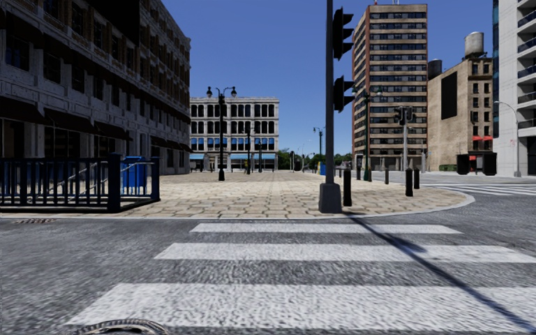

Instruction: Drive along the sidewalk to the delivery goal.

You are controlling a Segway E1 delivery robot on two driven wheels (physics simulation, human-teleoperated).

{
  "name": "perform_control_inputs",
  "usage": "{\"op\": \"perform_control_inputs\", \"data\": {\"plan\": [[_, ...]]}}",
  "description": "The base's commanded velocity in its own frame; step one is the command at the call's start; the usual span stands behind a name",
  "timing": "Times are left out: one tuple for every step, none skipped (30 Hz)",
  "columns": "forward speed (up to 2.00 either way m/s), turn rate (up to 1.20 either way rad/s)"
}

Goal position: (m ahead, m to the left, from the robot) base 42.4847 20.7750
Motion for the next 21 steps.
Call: {"op": "perform_control_inputs", "data": {"plan": [[2.00,-0.29],[2.00,-0.29],[2.00,-0.29],[2.00,-0.29],[2.00,-0.11],[2.00,0.00],[2.00,0.00],[2.00,0.00],[2.00,0.00],[2.00,0.00],[2.00,0.00],[2.00,0.00],[2.00,0.00],[2.00,0.00],[2.00,0.00],[2.00,0.00],[2.00,0.00],[2.00,0.00],[2.00,0.00],[2.00,0.00],[2.00,0.00]]}}
